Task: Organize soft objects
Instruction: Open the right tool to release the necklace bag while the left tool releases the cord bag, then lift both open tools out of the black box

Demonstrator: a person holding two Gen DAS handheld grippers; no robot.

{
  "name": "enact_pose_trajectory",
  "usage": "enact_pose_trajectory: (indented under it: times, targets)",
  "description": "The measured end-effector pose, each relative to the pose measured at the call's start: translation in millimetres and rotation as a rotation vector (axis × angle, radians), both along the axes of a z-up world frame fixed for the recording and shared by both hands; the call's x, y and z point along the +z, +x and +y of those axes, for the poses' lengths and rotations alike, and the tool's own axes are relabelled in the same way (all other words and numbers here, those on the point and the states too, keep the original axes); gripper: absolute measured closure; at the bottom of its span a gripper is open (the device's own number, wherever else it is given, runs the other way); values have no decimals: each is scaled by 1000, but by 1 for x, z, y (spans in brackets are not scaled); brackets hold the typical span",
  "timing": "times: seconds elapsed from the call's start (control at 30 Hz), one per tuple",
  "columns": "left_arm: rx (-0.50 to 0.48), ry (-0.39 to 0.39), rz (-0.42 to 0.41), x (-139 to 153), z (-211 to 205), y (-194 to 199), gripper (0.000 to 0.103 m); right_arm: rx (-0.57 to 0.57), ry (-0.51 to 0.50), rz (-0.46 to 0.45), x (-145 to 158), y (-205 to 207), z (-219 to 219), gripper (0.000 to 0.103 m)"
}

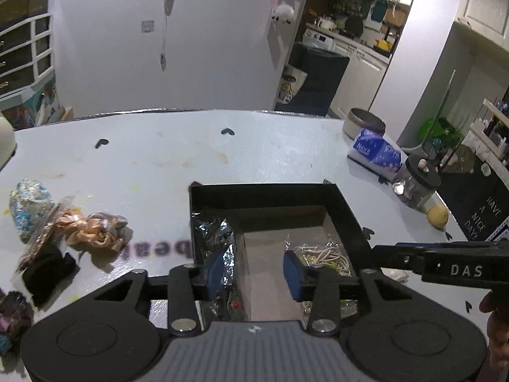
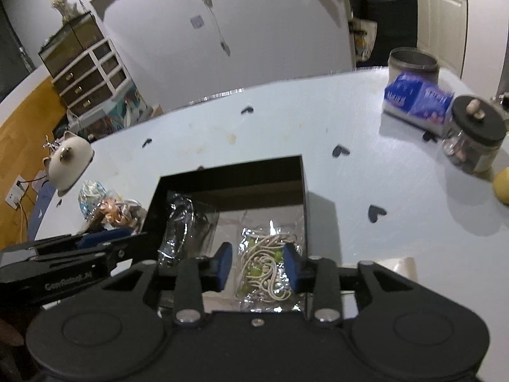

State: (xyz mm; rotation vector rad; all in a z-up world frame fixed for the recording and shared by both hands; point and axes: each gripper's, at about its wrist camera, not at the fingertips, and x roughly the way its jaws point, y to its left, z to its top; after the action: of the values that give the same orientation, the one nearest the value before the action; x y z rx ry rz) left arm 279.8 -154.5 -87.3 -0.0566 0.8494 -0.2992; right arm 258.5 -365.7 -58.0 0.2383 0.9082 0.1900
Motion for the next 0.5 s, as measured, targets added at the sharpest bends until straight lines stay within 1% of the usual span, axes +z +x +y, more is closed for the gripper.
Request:
enact_pose_trajectory:
  times: [0.07, 0.1, 0.17, 0.2, 0.23, 0.27, 0.3, 0.37, 0.43, 0.5]
  targets:
    - [11, -4, -13, 5, 3, -8, 45, -3, -7, -32, 6, -9, -1, 56]
    - [18, -6, -20, 7, 6, -13, 43, -4, -10, -46, 8, -13, -2, 55]
    - [33, -11, -33, 11, 10, -21, 30, -10, -18, -76, 12, -21, -2, 46]
    - [41, -11, -41, 13, 12, -26, 26, -13, -24, -89, 14, -25, -3, 44]
    - [49, -10, -49, 15, 14, -30, 20, -17, -30, -105, 15, -29, -3, 38]
    - [58, -10, -57, 16, 16, -34, 15, -21, -35, -121, 17, -33, -4, 33]
    - [67, -10, -65, 17, 18, -38, 13, -24, -40, -137, 18, -37, -4, 31]
    - [86, -6, -83, 20, 22, -46, 3, -30, -58, -168, 20, -45, -5, 24]
    - [104, -6, -97, 22, 26, -54, 0, -37, -75, -204, 22, -54, -6, 19]
    - [119, -4, -110, 23, 29, -60, 0, -46, -99, -239, 24, -62, -7, 11]
